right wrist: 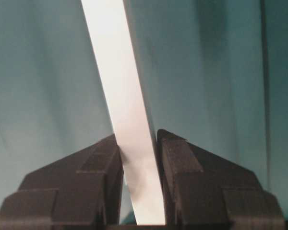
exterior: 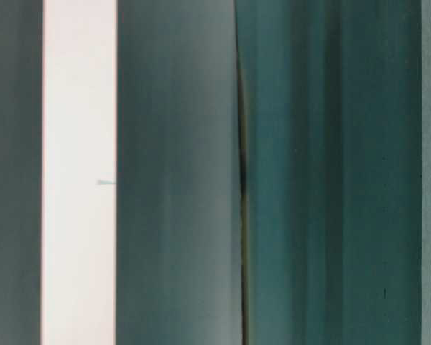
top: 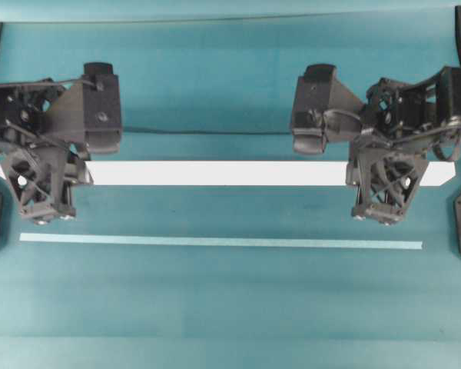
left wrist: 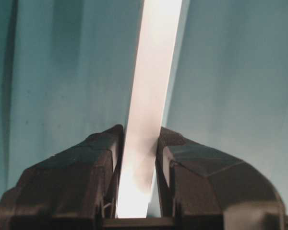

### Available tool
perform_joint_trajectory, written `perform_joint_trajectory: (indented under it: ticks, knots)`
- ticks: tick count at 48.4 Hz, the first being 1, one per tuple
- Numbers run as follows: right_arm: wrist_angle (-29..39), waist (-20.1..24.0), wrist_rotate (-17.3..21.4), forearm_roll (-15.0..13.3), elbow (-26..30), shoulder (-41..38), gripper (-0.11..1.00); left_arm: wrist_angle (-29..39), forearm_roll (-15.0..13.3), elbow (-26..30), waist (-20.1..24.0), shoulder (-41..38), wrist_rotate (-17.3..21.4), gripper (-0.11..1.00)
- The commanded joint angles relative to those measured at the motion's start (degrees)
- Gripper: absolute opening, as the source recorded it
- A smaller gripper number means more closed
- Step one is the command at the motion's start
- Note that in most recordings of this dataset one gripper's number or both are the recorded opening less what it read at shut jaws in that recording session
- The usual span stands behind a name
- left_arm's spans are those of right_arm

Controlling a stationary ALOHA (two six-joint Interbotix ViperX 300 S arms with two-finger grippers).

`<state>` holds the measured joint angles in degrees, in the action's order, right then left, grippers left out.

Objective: Lift a wooden board with both hands.
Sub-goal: 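Lift the board with both grippers and move it back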

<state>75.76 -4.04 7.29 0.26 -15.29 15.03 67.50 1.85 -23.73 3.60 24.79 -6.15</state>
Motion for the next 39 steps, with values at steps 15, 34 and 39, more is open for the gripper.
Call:
perform_joint_trajectory:
  ticks: [15, 34, 39]
  knots:
    - [6.59, -0.70, 1.32, 0.09, 8.53, -0.09, 0.21, 3.16, -0.18, 8.35, 0.44, 0.53, 1.85, 0.18]
    - [12.66, -0.70, 1.05, 0.09, 16.61, -0.79, 0.21, 8.00, 0.00, 14.94, 1.32, -0.09, 3.60, 0.18]
    - [14.06, -0.70, 1.14, 0.09, 18.19, -1.14, 0.21, 9.49, 0.00, 16.79, 1.49, -0.53, 3.78, 0.18]
